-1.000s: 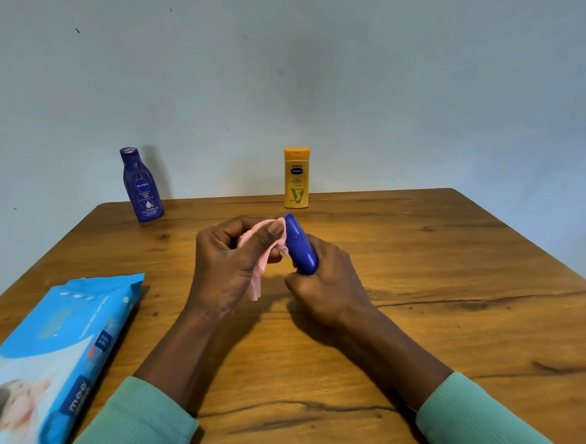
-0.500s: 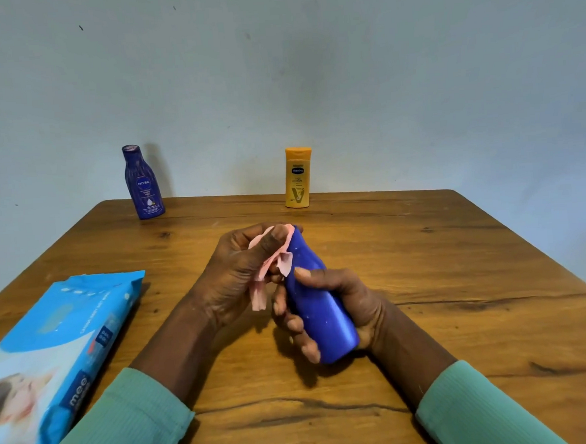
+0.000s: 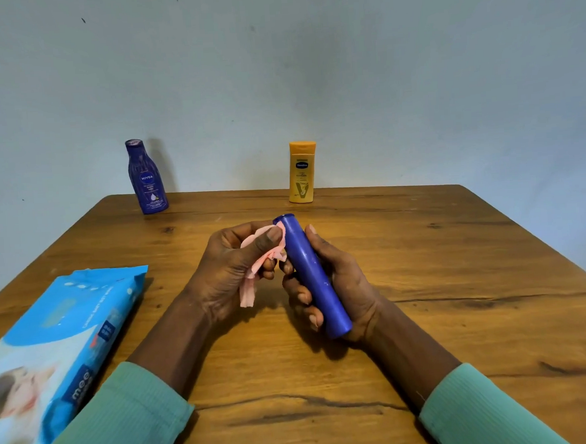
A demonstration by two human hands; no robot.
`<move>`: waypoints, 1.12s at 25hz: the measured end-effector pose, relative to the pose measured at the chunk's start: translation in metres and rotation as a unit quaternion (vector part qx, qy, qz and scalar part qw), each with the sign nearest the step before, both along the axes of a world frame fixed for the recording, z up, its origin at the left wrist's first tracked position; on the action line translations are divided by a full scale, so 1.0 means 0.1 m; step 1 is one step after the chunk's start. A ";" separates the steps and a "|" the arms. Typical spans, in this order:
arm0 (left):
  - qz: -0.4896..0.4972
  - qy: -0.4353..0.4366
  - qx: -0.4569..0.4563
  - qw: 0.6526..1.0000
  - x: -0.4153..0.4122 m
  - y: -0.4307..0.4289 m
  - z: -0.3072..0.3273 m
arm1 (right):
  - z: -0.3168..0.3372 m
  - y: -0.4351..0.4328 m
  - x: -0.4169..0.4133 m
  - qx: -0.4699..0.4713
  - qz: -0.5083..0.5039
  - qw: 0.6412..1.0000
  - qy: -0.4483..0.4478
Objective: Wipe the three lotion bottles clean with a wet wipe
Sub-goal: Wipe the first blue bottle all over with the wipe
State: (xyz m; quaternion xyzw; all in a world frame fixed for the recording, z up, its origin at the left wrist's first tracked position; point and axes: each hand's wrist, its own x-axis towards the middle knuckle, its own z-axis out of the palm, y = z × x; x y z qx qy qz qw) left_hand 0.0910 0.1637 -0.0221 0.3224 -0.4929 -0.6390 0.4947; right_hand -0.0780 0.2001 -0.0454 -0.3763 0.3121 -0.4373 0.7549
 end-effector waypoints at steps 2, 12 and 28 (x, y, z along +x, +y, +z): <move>-0.001 0.000 -0.002 1.000 -0.09 0.06 0.01 | -0.02 -0.02 0.05 -0.001 -0.052 0.999 0.014; 0.221 -0.184 -0.191 0.938 -0.39 0.04 -0.20 | -0.07 -0.12 0.06 -0.110 -0.241 0.951 0.157; 0.169 -0.295 -0.357 0.870 -0.39 0.45 -0.32 | -0.13 -0.19 -0.01 -0.046 -0.284 0.952 0.108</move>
